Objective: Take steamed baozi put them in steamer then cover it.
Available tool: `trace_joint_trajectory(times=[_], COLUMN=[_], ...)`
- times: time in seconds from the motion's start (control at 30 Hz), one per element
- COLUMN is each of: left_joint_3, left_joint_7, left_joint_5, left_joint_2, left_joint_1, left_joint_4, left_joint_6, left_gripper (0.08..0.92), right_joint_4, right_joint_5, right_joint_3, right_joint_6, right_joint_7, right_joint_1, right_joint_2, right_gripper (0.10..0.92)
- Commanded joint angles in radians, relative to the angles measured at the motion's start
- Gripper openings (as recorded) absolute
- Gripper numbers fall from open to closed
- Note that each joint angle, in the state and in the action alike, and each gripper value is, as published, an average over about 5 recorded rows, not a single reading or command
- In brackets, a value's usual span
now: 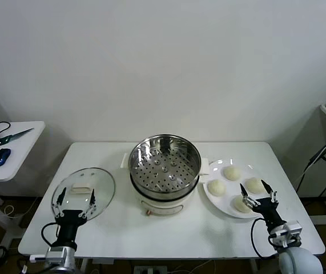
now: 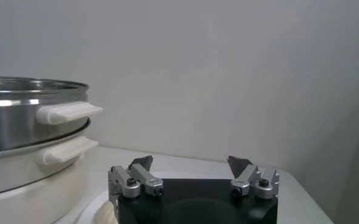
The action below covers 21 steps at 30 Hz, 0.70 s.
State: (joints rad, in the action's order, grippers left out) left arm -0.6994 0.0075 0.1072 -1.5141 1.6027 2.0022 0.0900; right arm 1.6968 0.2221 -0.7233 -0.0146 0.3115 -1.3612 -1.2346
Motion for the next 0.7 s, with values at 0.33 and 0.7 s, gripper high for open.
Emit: trace_joint_trajectory(times=[0.33,0.7], left_joint_3=[0.017,0.006], left_joint_7=[-0.035,-0.047], left_joint_5=[-0.001,-0.007], left_joint_2=[0.017,0.016], left_joint_1=[0.019,0.030], left_joint_4=[0.016,0.009], left_joint_6=[-0.011,0.000], left_gripper=[0.823,0.823], right_joint_4=[-0.333,-0.638], right_joint_5=[-0.189,-0.350], right_joint_3=[0.336,0.953], right_joint_6=[0.101,0.084], right_joint_7=[0.407,0.679], right_joint_1=[0.468,1.058], right_joint_2=[0.485,0.586], right_gripper=[0.823,0.823])
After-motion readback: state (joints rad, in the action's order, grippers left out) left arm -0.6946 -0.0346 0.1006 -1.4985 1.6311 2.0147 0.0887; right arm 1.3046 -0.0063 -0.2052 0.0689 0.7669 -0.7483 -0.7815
